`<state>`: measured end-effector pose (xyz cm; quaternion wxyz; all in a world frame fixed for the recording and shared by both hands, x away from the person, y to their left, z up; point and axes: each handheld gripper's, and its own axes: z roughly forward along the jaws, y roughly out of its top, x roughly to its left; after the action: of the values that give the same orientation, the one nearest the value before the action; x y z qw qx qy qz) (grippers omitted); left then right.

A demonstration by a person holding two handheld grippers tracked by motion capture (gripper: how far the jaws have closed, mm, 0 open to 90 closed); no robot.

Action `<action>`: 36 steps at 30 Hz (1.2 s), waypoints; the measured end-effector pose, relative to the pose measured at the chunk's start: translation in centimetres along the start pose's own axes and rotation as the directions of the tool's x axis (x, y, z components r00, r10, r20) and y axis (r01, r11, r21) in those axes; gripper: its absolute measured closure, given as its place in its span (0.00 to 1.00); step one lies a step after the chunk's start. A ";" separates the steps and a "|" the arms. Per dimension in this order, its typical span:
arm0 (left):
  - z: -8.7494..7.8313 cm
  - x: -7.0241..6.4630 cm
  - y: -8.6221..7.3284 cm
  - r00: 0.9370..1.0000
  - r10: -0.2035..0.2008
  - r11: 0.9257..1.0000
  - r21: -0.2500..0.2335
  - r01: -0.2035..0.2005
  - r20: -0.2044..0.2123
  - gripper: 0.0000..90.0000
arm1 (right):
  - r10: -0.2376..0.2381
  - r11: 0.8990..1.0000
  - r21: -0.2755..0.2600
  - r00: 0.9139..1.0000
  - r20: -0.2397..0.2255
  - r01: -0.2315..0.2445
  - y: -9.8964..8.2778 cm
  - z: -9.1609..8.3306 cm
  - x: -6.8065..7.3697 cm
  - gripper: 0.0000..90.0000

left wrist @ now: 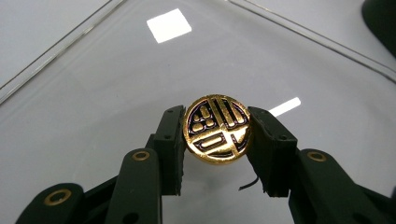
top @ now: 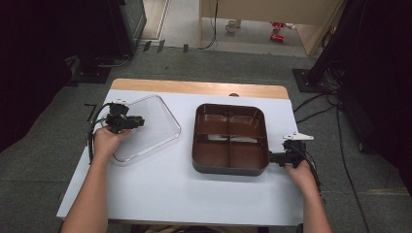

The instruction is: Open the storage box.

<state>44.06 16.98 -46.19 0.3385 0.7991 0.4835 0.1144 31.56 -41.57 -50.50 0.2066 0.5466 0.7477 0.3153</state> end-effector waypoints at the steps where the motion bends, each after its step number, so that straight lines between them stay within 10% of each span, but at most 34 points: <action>1: 0.1 0.0 0.0 1.000 -0.001 1.000 -0.002 0.001 -0.001 0.66 | 0.000 1.000 0.000 1.000 0.000 0.000 0.0 0.0 0.0 0.00; 7: 0.8 -0.2 -0.3 1.000 0.022 1.000 0.004 -0.022 -0.021 0.66 | 0.000 1.000 0.000 1.000 0.000 0.000 0.0 0.0 0.0 0.00; 14: 0.5 0.5 -0.7 0.993 -0.107 0.993 -0.039 0.109 0.043 0.60 | 0.000 1.000 0.000 1.000 0.000 0.000 0.0 0.0 0.0 0.00; 21: -1.0 -0.6 -0.1 0.999 -0.040 0.998 -0.054 0.038 -0.029 0.43 | 0.000 1.000 0.000 1.000 0.000 0.000 0.0 0.0 0.0 0.00; 36: -3.4 -4.1 0.1 0.999 -0.014 0.994 -0.110 0.019 0.052 0.43 | 0.000 1.000 0.000 1.000 0.000 0.000 0.0 0.0 0.0 0.00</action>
<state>40.35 14.91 -43.03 0.3954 0.7777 0.4742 0.1179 31.57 -41.57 -50.50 0.2065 0.5465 0.7478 0.3154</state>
